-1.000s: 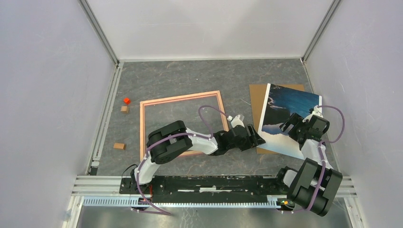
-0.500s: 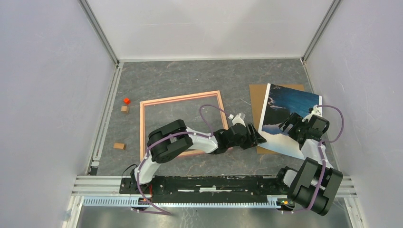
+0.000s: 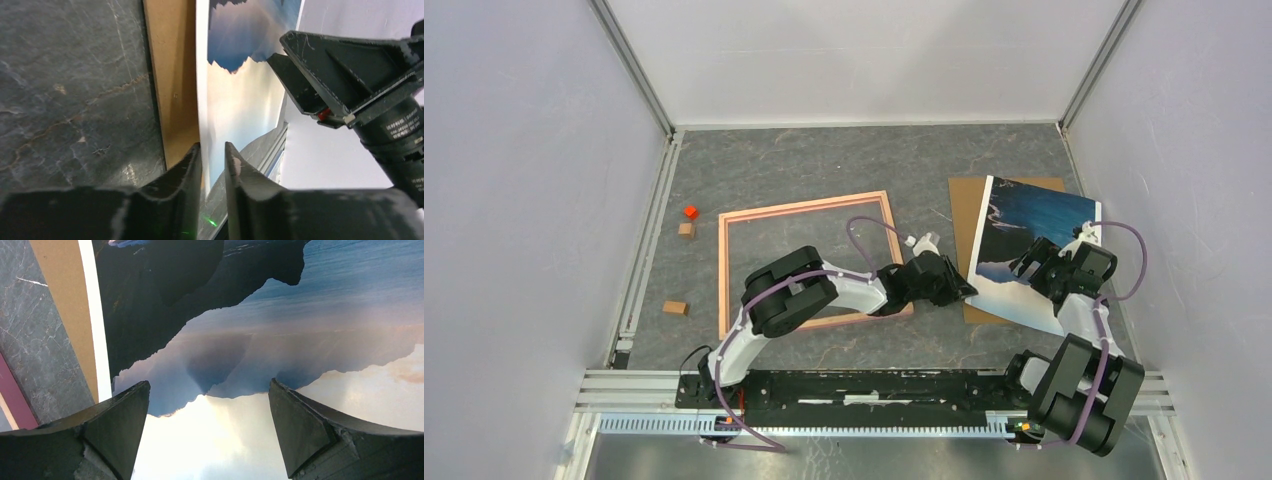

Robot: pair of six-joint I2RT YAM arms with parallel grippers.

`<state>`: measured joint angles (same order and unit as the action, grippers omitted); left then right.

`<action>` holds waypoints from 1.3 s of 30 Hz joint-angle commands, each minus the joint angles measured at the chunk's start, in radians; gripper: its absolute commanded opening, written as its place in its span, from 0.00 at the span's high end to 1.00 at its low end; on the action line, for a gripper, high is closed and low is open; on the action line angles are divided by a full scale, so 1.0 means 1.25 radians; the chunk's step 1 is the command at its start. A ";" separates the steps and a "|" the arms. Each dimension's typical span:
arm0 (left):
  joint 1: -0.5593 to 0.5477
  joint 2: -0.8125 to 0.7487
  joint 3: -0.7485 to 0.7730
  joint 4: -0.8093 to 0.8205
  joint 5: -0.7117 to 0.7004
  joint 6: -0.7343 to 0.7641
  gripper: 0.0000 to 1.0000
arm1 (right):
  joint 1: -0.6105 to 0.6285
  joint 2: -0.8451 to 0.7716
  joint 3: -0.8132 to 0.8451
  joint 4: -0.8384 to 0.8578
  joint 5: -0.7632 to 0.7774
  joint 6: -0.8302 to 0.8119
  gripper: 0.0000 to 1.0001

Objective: Put the photo into the frame

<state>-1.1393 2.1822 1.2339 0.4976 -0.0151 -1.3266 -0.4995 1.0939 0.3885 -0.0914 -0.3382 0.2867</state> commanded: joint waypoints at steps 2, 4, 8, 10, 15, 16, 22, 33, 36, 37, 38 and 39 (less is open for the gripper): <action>0.033 -0.007 0.067 -0.091 0.043 0.029 0.81 | 0.001 -0.035 -0.004 -0.011 -0.008 -0.021 0.06; 0.058 -0.023 0.073 -0.129 0.065 0.067 0.88 | 0.012 -0.057 0.005 -0.017 0.001 -0.029 0.06; 0.127 -0.058 0.085 -0.204 0.161 0.119 0.98 | 0.131 -0.121 0.063 -0.058 0.095 -0.055 0.05; 0.171 -0.072 0.092 -0.238 0.225 0.148 0.98 | 0.253 -0.148 0.112 -0.091 0.190 -0.068 0.03; 0.271 -0.134 0.077 -0.292 0.334 0.182 0.98 | 0.556 -0.151 0.207 -0.170 0.358 -0.101 0.03; 0.292 -0.145 0.082 -0.315 0.359 0.192 0.98 | 0.632 -0.147 0.218 -0.180 0.406 -0.118 0.03; 0.372 -0.198 0.106 -0.383 0.479 0.239 0.98 | 1.037 -0.125 0.228 -0.181 0.770 -0.223 0.03; 0.409 -0.282 0.061 -0.387 0.543 0.242 0.98 | 1.289 0.137 0.244 -0.149 1.243 -0.282 0.04; 0.414 -0.298 0.053 -0.394 0.549 0.256 0.98 | 1.289 0.140 0.241 -0.137 1.257 -0.272 0.04; 0.417 -0.301 0.049 -0.394 0.552 0.257 0.98 | 1.289 0.132 0.231 -0.120 1.244 -0.280 0.04; 0.418 -0.306 0.046 -0.394 0.558 0.254 0.98 | 1.288 0.128 0.220 -0.103 1.240 -0.291 0.05; 0.420 -0.310 0.043 -0.394 0.561 0.251 0.98 | 1.287 0.124 0.208 -0.091 1.243 -0.297 0.05</action>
<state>-0.6285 1.8572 1.3052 0.0154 0.6361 -1.0645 1.1080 1.2835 0.6590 -0.2935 1.1095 -0.0765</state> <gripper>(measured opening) 0.029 0.958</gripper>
